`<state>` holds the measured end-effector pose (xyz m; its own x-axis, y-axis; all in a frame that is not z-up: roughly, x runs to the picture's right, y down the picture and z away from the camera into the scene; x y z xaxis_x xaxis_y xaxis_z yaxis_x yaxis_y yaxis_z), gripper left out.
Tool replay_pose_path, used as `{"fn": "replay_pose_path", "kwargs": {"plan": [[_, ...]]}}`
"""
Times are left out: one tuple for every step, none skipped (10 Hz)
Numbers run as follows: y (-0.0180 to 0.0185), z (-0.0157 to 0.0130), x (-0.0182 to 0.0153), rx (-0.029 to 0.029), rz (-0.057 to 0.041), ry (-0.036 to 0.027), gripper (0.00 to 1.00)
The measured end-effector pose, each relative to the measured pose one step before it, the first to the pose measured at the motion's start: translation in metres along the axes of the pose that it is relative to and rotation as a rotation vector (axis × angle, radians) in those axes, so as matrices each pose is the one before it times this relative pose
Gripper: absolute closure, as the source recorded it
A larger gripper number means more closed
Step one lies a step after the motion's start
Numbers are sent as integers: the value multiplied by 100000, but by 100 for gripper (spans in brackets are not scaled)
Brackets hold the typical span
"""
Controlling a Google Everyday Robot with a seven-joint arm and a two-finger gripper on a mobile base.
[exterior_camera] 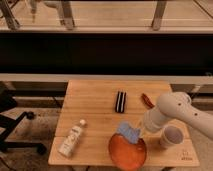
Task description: Place the white sponge in the ceramic bowl
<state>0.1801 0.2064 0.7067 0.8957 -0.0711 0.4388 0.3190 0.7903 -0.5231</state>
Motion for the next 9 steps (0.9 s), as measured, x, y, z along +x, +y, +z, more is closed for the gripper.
{"fn": "replay_pose_path", "kwargs": {"plan": [[86, -3, -49, 47, -146, 170, 99], [118, -10, -31, 61, -104, 213, 99], [41, 10, -21, -35, -107, 69, 99], [-7, -39, -20, 128, -131, 136, 99], [115, -9, -41, 66, -155, 167, 99], [122, 7, -47, -47, -201, 197, 99], [23, 9, -36, 18, -141, 127, 99], [-42, -4, -49, 92, -193, 105, 99], [31, 4, -54, 22, -133, 215, 99]]}}
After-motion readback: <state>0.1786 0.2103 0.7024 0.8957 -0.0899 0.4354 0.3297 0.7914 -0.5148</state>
